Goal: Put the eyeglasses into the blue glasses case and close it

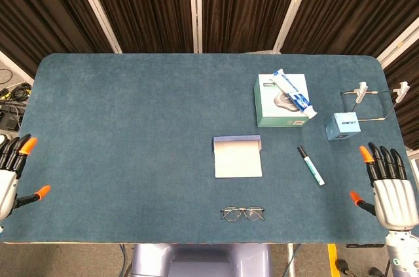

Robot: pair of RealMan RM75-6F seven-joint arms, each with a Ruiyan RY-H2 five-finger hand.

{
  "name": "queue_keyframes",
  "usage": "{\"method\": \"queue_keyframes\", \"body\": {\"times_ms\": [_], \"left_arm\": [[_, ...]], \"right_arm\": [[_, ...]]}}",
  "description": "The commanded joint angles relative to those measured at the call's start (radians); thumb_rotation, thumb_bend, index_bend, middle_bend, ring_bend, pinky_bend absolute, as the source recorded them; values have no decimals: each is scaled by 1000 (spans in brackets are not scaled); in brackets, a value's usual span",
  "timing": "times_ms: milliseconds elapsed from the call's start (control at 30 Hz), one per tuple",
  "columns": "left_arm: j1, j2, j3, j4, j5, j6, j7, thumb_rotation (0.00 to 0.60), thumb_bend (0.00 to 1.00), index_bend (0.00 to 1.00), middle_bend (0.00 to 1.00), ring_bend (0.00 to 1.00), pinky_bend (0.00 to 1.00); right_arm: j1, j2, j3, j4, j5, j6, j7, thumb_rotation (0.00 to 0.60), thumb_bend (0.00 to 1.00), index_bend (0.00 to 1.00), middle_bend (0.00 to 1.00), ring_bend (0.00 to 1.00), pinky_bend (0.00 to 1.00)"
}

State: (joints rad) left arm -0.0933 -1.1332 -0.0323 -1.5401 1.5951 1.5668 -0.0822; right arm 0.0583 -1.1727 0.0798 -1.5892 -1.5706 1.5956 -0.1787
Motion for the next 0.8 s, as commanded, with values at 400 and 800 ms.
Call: {"method": "queue_keyframes", "body": {"times_ms": [400, 800], "left_arm": [[-10, 10, 4, -36, -27, -44, 65, 600, 0, 0, 0, 0, 0], [-12, 10, -1, -76, -84, -84, 156, 600, 0, 0, 0, 0, 0]], "right_arm": [[91, 44, -63, -63, -38, -220, 15, 600, 0, 1, 0, 0, 0], [414, -45, -34, -207, 13, -709, 46, 600, 31, 400, 0, 0, 0]]}}
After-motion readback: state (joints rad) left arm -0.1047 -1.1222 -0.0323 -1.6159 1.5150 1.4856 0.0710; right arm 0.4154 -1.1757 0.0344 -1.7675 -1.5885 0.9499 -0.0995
